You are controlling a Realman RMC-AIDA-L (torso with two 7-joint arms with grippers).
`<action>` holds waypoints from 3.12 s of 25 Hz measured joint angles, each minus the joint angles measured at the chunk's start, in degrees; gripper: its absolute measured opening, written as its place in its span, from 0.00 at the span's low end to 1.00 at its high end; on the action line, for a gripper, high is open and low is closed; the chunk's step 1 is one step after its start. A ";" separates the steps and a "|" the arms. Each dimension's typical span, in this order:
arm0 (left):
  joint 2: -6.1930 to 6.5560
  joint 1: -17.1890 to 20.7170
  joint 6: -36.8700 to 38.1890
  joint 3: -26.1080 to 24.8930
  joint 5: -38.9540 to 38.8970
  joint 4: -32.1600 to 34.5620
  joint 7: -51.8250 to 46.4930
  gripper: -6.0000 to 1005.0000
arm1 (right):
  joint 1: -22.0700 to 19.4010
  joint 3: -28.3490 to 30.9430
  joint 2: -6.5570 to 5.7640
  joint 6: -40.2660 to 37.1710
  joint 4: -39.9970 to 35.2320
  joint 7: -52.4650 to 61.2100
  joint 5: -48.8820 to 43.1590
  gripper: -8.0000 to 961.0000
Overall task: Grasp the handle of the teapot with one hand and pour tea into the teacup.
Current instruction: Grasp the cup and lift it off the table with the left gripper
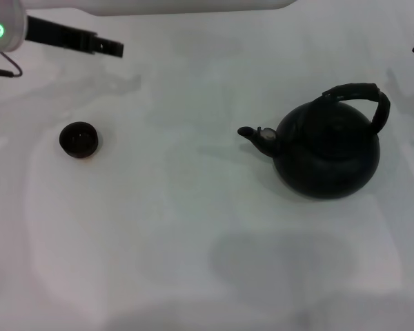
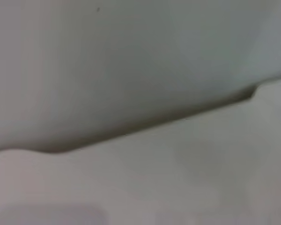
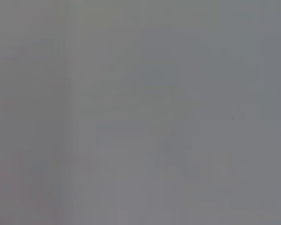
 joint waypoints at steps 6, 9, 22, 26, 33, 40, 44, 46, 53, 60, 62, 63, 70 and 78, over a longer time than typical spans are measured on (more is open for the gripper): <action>-2.11 -0.30 5.23 -0.92 8.20 2.22 -2.06 0.83 | 0.30 0.00 0.00 0.00 0.02 -0.26 0.00 0.91; -2.77 -0.37 6.03 -0.87 10.66 2.35 -2.90 0.84 | 0.35 0.00 0.00 0.00 0.02 -0.25 0.00 0.91; -4.00 -0.55 8.41 -0.85 15.49 2.59 -4.56 0.86 | 0.64 0.05 -0.01 -0.03 0.01 0.07 0.00 0.90; -4.30 -0.58 8.99 -0.88 16.63 2.65 -4.75 0.86 | 0.69 0.09 -0.01 -0.04 0.07 0.05 0.00 0.90; -4.62 -1.23 11.08 -0.90 18.53 2.40 -5.09 0.86 | 0.70 0.10 -0.01 -0.04 0.10 0.12 0.00 0.90; -5.23 -1.60 11.92 -0.86 20.50 2.02 -5.51 0.86 | 0.70 0.09 -0.01 -0.04 0.10 0.12 0.00 0.90; -5.36 -1.66 12.60 -0.87 21.58 2.03 -6.13 0.86 | 0.70 0.09 -0.01 -0.04 0.10 0.16 0.00 0.90; -5.36 -1.67 12.90 -0.88 21.59 2.04 -6.18 0.86 | 0.70 0.10 0.00 -0.04 0.10 0.20 0.00 0.90; -5.32 -1.68 15.00 -1.02 21.64 2.04 -6.44 0.86 | 0.75 0.09 -0.01 -0.04 0.10 0.20 0.00 0.90; -5.14 -1.39 16.70 -1.09 21.99 2.44 -7.17 0.85 | 0.87 0.09 -0.01 -0.09 0.04 0.16 0.00 0.90; -5.11 -1.37 16.99 -1.01 22.39 2.45 -7.44 0.85 | 0.96 0.09 -0.01 -0.09 0.05 0.15 0.00 0.90; -5.12 -1.36 17.15 -1.01 22.64 2.46 -7.55 0.85 | 1.00 0.09 -0.01 -0.08 0.07 0.14 0.00 0.90; -5.23 -1.49 17.64 -1.29 23.55 2.47 -7.96 0.85 | 1.11 0.09 -0.01 -0.04 0.10 0.12 0.00 0.90; -5.30 -1.63 17.75 -1.18 23.77 2.42 -7.78 0.80 | 1.14 0.09 0.00 -0.04 0.10 0.14 0.00 0.90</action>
